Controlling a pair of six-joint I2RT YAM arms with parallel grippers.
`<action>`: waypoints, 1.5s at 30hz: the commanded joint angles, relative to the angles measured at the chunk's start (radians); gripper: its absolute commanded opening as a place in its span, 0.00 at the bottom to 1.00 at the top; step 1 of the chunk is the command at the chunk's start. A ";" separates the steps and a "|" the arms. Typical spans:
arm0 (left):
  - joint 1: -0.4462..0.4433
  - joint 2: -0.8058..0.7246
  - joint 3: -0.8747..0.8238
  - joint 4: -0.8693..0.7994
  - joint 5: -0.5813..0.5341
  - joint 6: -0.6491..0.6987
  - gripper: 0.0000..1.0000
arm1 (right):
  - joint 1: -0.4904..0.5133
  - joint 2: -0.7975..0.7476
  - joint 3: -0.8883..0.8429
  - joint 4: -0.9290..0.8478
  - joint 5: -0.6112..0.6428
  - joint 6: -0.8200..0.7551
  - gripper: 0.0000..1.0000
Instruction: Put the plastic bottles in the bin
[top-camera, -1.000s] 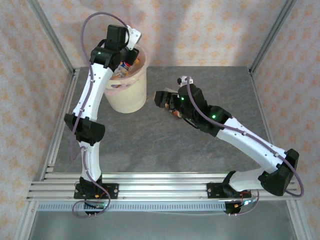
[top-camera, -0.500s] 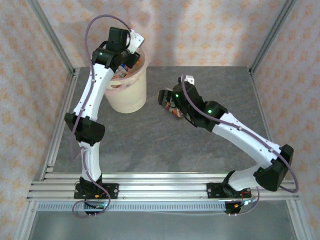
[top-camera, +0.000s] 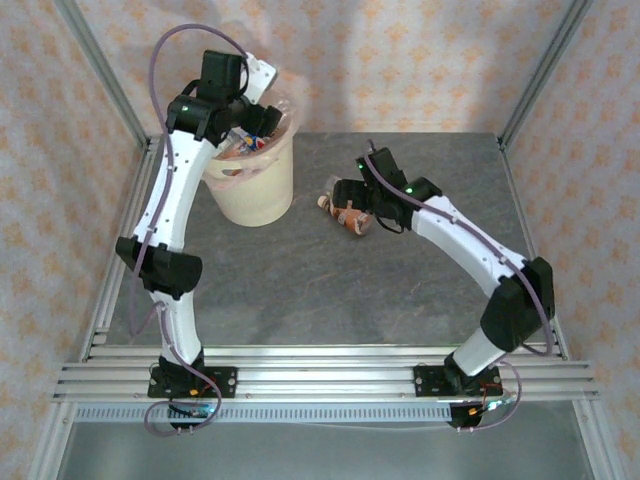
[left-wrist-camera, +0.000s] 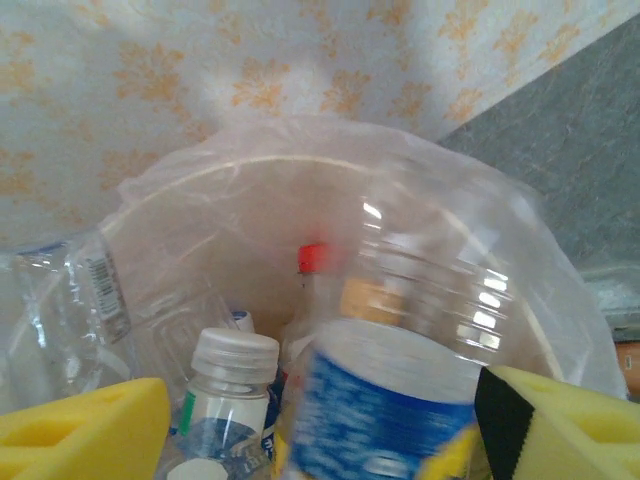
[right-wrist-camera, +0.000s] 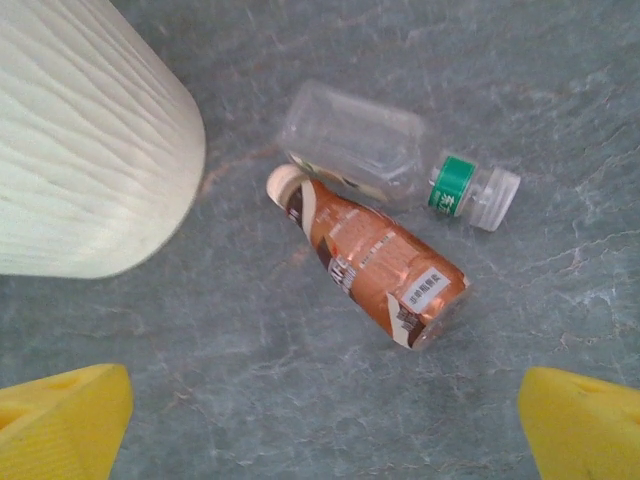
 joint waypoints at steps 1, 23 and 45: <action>0.008 -0.108 -0.008 0.049 -0.008 -0.085 0.86 | -0.025 0.064 0.020 -0.036 -0.084 -0.091 0.99; 0.007 -0.736 -0.714 0.348 -0.037 -0.505 1.00 | -0.060 0.419 0.257 -0.186 -0.084 -0.262 0.99; 0.009 -0.885 -0.954 0.398 -0.076 -0.685 1.00 | -0.038 0.564 0.314 -0.198 -0.195 -0.324 0.92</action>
